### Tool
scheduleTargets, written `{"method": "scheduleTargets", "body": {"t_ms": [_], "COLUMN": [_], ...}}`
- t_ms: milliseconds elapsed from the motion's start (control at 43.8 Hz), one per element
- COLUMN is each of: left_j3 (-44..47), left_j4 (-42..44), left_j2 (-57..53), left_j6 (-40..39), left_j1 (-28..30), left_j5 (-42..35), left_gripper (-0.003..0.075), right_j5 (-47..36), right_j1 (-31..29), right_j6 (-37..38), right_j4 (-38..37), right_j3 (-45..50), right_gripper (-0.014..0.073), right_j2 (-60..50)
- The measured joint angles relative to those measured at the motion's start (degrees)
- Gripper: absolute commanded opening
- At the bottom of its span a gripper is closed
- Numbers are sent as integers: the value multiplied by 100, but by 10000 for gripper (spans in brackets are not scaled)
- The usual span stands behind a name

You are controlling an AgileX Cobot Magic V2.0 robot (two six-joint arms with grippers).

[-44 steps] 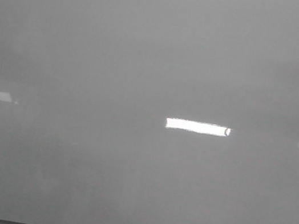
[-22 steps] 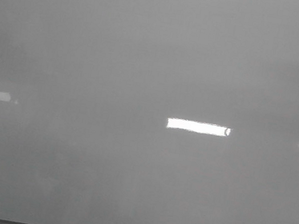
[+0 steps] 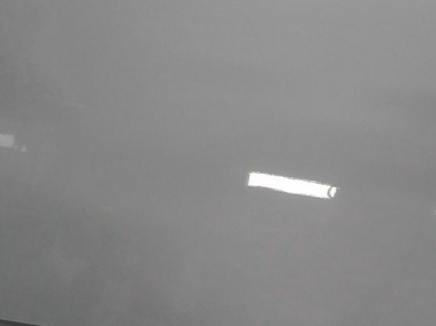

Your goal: Write number 8 on whiteboard

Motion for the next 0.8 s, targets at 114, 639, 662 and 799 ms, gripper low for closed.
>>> {"method": "scheduleTargets", "body": {"t_ms": [114, 639, 662, 799], "left_j3": [-41, -938, -948, -948], "left_j4": [-101, -451, -502, -775], "left_j2": [-394, -1511, -1557, -1770], "left_j6": [0, 1958, 2126, 2991], "left_j1": [-198, -3211, -3382, -4538], "left_j5": [706, 4758, 4782, 4809], "left_gripper": [39, 39, 38, 38], "right_j5": [68, 2621, 2775, 3660], "right_j1": [0, 1168, 1321, 2079], "right_j6": [0, -873, -1048, -2407], "right_j4": [0, 703, 830, 1795], "right_j3": [0, -1806, -1939, -2523], "right_gripper": [525, 525, 525, 525], "right_j2": [0, 1617, 1729, 2448]}}
